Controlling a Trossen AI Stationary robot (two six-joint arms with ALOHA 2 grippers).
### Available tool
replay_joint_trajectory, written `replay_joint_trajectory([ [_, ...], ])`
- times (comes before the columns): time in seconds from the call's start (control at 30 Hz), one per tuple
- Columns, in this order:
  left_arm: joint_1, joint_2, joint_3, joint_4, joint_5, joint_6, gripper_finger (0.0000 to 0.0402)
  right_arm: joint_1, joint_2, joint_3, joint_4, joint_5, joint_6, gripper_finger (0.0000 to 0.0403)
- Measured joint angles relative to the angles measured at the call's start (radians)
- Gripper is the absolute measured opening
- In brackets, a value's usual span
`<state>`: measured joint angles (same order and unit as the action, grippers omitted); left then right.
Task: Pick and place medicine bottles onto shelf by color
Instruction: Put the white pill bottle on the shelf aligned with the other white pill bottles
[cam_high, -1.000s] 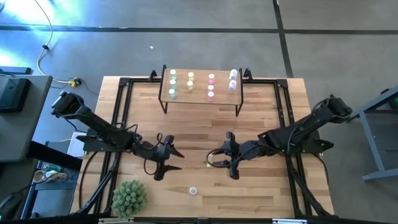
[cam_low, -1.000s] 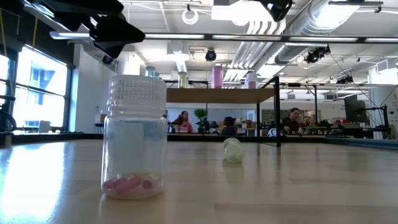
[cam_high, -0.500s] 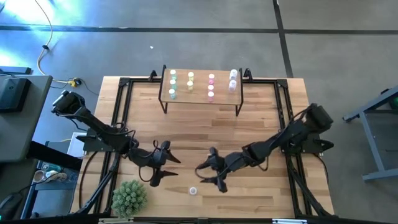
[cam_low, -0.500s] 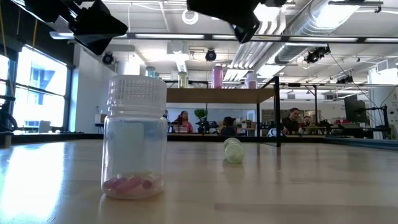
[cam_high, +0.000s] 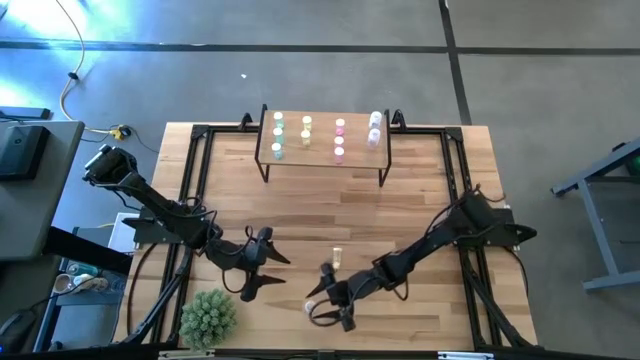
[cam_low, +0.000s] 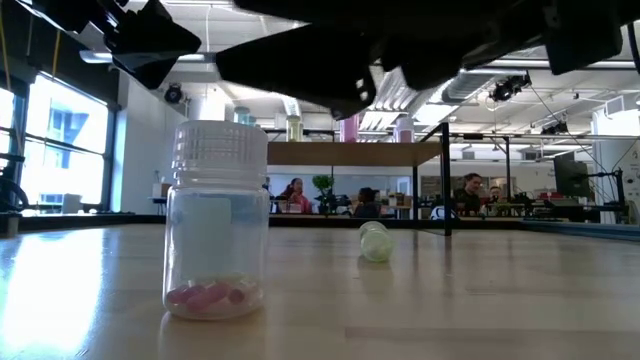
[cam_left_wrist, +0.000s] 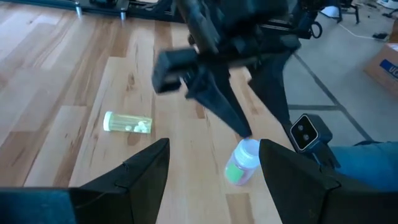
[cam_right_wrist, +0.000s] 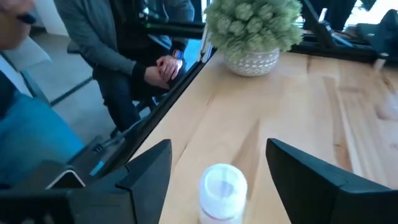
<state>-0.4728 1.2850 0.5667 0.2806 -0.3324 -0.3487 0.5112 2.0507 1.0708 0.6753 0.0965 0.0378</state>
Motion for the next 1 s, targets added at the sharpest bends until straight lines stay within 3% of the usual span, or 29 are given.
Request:
replay_joint_trajectory([
  [0.33, 0.0, 0.0, 0.0, 0.0, -0.02, 0.0, 0.0239, 0.002, 0.065, 0.117, -0.185, 0.007, -0.036, 0.0252],
  [0.83, 0.0, 0.0, 0.0, 0.0, -0.02, 0.0, 0.0239, -0.001, 0.065, 0.12, -0.24, 0.008, 0.013, 0.0251],
  [1.0, 0.0, 0.0, 0.0, 0.0, -0.02, 0.0, 0.0239, -0.001, 0.065, 0.12, -0.24, 0.007, 0.014, 0.0228],
])
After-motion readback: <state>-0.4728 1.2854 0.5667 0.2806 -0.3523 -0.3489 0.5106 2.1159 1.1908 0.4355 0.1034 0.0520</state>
